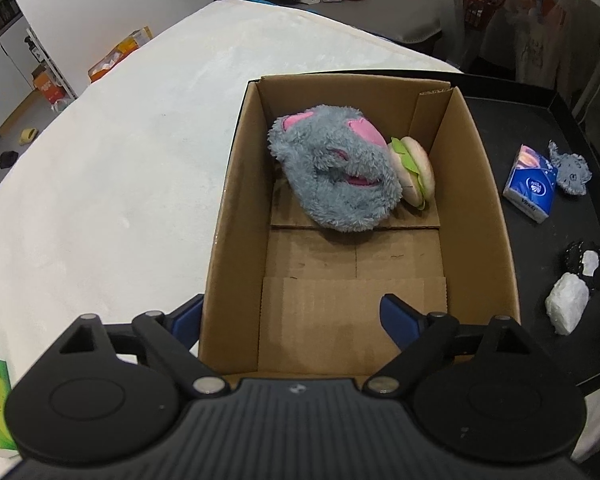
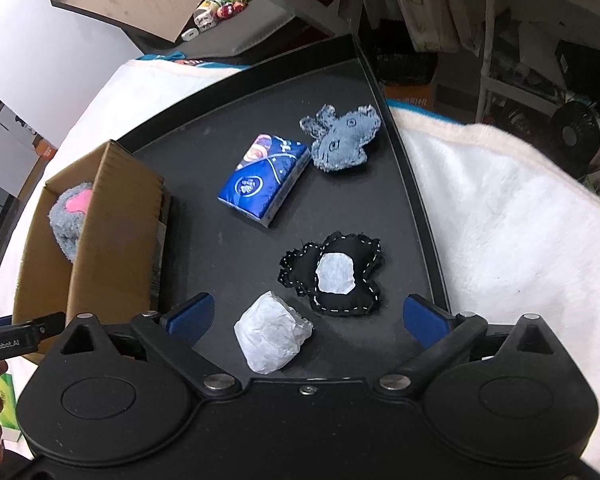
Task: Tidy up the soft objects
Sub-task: 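Move the right gripper back over the black-and-white plush, then grasp the black-and-white plush with the right gripper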
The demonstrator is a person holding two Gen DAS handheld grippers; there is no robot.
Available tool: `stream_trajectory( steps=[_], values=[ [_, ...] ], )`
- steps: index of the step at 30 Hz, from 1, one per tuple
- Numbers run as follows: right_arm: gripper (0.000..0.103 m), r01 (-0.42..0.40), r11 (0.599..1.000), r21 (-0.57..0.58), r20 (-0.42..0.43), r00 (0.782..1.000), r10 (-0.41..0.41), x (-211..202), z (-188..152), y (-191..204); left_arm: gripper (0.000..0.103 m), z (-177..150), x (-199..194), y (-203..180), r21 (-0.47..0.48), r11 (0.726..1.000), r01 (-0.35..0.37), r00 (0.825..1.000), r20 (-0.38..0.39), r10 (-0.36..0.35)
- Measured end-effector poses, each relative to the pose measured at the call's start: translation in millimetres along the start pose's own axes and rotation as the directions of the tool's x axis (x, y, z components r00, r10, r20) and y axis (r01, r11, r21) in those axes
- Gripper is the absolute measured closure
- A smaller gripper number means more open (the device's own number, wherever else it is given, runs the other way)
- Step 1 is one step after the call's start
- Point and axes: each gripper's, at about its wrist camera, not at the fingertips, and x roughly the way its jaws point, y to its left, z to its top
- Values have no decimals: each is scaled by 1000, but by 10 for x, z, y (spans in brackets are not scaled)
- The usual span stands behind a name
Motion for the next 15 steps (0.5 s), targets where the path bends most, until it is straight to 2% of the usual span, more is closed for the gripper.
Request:
stream_trajectory(
  steps=[11, 15],
  values=[
    [2, 5, 999, 41, 2, 1000, -5, 207, -20, -109, 13, 29, 46, -50, 16, 999, -30, 1000, -1, 30],
    [8, 33, 999, 17, 1, 999, -33, 277, -26, -87, 13, 30, 58, -58, 23, 999, -33, 999, 5, 33]
  ],
)
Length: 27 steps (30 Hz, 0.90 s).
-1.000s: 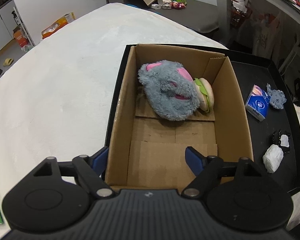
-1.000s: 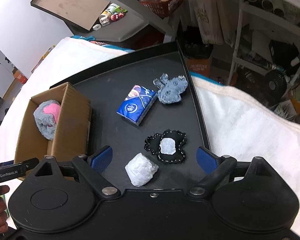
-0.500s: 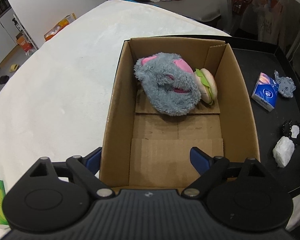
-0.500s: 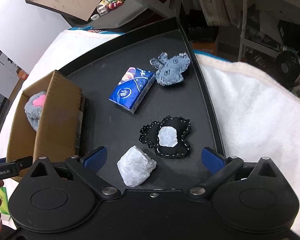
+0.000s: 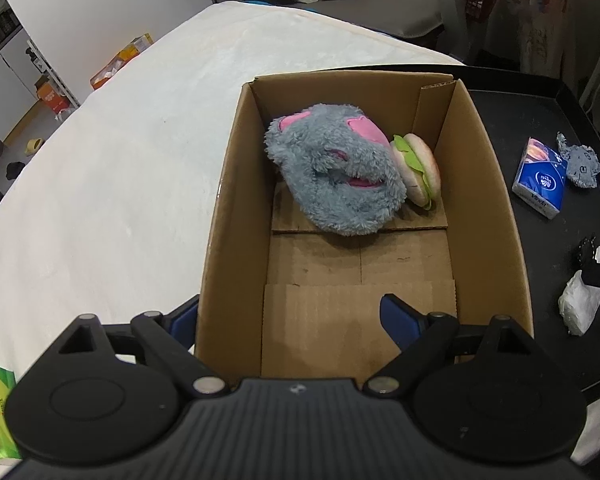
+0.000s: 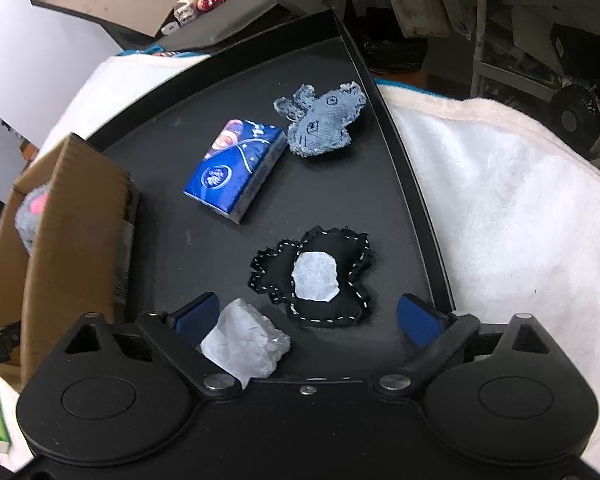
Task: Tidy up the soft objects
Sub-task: 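Grasp the black-and-white plush with the right gripper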
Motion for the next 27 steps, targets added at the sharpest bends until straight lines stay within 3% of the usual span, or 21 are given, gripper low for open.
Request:
stream_trajectory(
  steps=[4, 7, 16, 20, 24, 27],
  values=[
    [9, 25, 999, -39, 21, 999, -24, 18, -14, 54, 13, 7, 6, 2, -7, 1000, -1, 1000, 4, 1],
    [15, 52, 997, -62, 35, 998, -49, 16, -19, 80, 13, 1, 8, -11, -2, 1000, -7, 1000, 8, 7],
    [46, 101, 993, -68, 63, 993, -96, -24, -25, 67, 13, -3, -5, -3, -4, 1000, 4, 1000, 11, -4],
    [72, 105, 992, -65, 61, 993, -101, -34, -19, 66, 13, 6, -11, 32, -17, 1000, 18, 1000, 11, -18],
    [81, 88, 994, -62, 42, 995, -85, -36, -17, 84, 13, 5, -18, 60, -27, 999, 32, 999, 15, -32],
    [83, 90, 994, -65, 36, 995, -88, -60, -19, 111, 13, -1, -31, 78, -32, 998, 45, 999, 23, -44]
  ],
)
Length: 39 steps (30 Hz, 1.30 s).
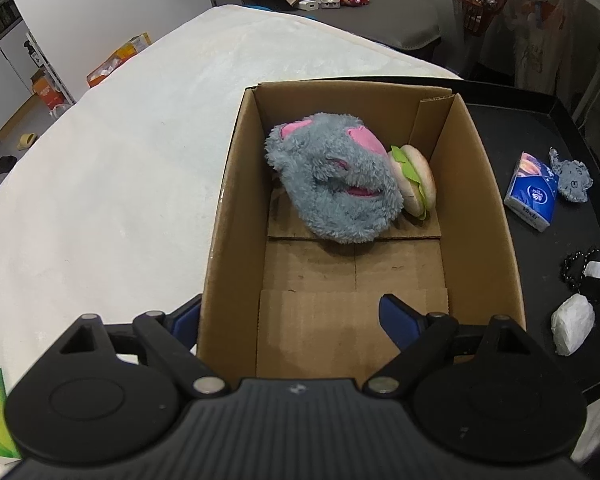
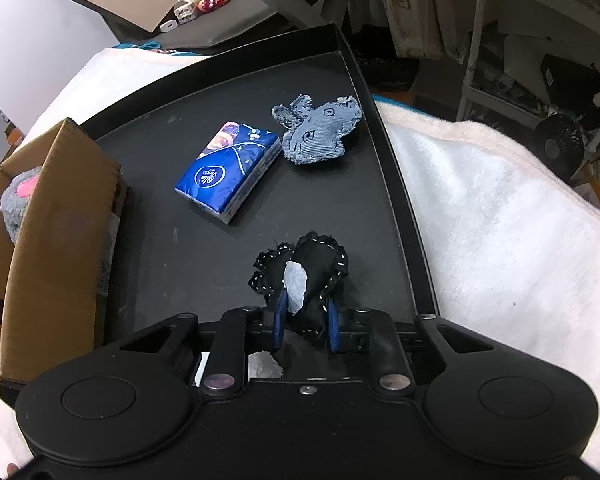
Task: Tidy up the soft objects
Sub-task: 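Grasp the black-and-white plush with the right gripper, then carry the black-and-white plush over the cardboard box with the right gripper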
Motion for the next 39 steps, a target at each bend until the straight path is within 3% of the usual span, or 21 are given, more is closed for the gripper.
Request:
stream_trajectory(
  steps=[11, 39],
  values=[
    [83, 37, 998, -46, 53, 998, -34, -240, 52, 184, 14, -8, -10, 98, -37, 998, 45, 999, 20, -44],
    [83, 38, 991, -129, 138, 990, -20, -771, 297, 1012, 18, -51, -172, 449, -148, 978, 145, 986, 106, -130]
  ],
)
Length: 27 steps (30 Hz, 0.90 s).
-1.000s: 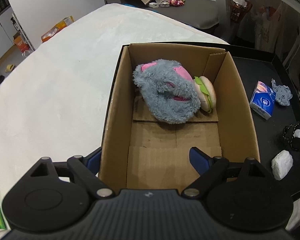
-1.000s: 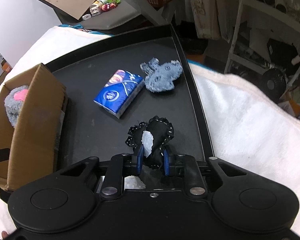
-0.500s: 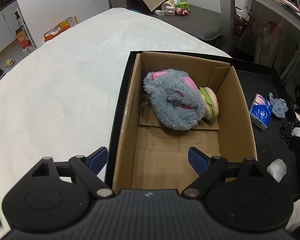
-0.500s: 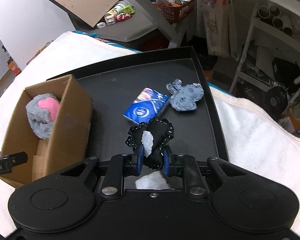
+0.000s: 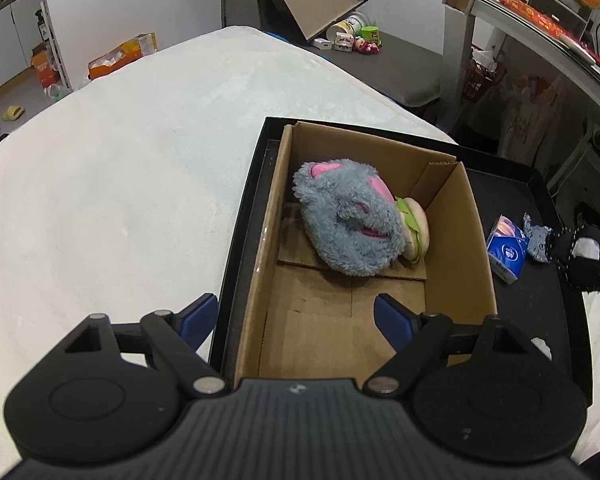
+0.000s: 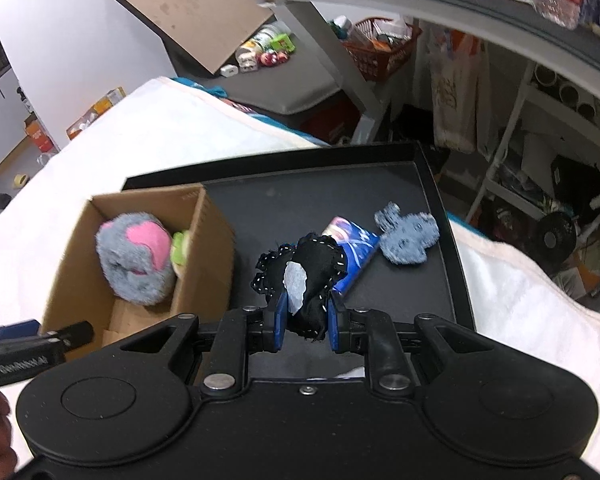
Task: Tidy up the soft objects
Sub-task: 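Carry the black-and-white plush over the cardboard box with the right gripper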
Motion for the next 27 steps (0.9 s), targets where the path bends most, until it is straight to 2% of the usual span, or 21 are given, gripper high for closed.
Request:
stream_trajectory(
  steps=[9, 12, 19, 27],
  values=[
    [83, -17, 999, -41, 28, 999, 18, -95, 128, 321, 18, -23, -38, 33, 13, 1000, 17, 1000, 17, -17],
    [83, -20, 998, -56, 32, 999, 21, -108, 145, 420, 21, -22, -39, 65, 4, 999, 35, 999, 17, -35],
    [83, -32, 996, -80, 35, 999, 34, -109, 169, 644, 45, -32, 5, 187, -41, 996, 77, 997, -7, -78],
    [82, -62, 991, -117, 26, 997, 66, -46, 182, 934, 62, -52, 55, 288, -69, 992, 103, 994, -25, -105]
  ],
)
